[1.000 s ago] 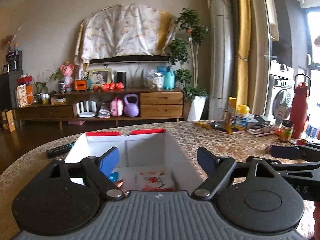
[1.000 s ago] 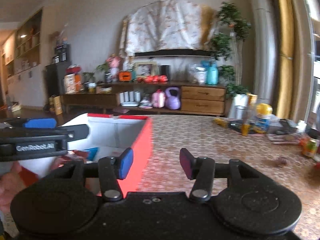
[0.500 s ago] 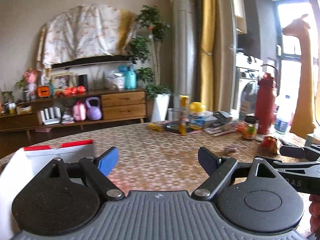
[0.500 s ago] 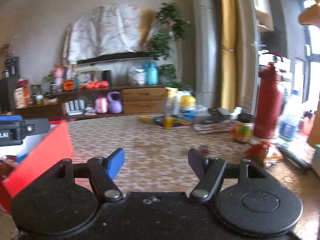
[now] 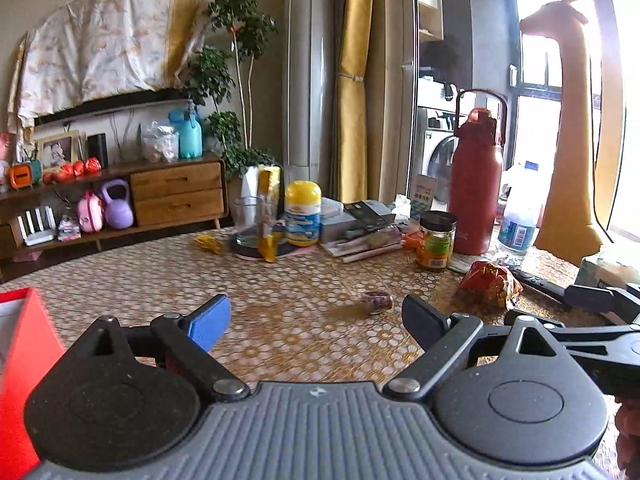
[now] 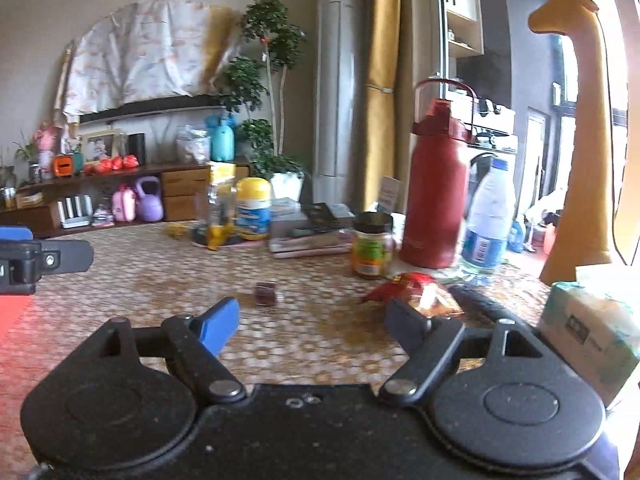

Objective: Organize snacks
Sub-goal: 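Move both open grippers back toward the remaining snacks on the table, then grasp the dark brown square snack with the left gripper while the right gripper grasps the red chip bag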

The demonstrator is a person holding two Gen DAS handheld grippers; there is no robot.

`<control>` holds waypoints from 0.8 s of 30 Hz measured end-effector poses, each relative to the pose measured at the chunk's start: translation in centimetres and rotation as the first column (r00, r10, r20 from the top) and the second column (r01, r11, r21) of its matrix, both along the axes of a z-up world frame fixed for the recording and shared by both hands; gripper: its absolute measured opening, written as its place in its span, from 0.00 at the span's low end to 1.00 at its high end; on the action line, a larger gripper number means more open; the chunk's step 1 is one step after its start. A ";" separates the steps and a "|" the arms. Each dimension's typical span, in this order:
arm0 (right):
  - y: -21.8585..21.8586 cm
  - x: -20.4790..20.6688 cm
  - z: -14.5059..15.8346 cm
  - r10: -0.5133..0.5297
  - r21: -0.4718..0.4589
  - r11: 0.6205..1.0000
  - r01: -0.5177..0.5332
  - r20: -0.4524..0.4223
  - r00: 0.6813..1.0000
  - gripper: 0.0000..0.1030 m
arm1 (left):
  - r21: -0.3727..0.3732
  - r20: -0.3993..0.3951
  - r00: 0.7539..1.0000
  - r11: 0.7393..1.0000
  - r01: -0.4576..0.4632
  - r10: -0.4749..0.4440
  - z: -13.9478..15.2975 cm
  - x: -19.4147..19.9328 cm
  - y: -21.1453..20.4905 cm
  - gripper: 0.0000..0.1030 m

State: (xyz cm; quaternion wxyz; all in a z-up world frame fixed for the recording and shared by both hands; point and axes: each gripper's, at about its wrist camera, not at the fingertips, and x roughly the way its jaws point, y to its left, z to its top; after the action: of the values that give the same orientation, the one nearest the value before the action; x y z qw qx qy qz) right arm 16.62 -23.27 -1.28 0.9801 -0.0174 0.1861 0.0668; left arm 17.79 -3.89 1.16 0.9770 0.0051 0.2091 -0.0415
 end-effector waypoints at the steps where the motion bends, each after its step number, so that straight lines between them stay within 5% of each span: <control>1: -0.5 0.5 -0.2 -0.006 -0.001 1.000 0.006 -0.006 1.000 0.79 | -0.001 -0.007 1.000 1.000 0.002 -0.002 -0.3 0.7 -0.5 0.90; 24: -8.0 7.4 -3.0 -0.070 0.013 0.997 0.070 -0.052 0.996 0.83 | 0.035 -0.110 0.994 0.999 0.001 0.002 -7.1 15.3 -8.6 0.90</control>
State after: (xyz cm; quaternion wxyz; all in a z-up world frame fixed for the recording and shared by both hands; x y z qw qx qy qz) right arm 24.04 -31.26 -4.23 0.9768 -0.0018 0.2113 0.0342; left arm 33.05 -12.46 -5.92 0.9637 0.0198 0.2635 -0.0378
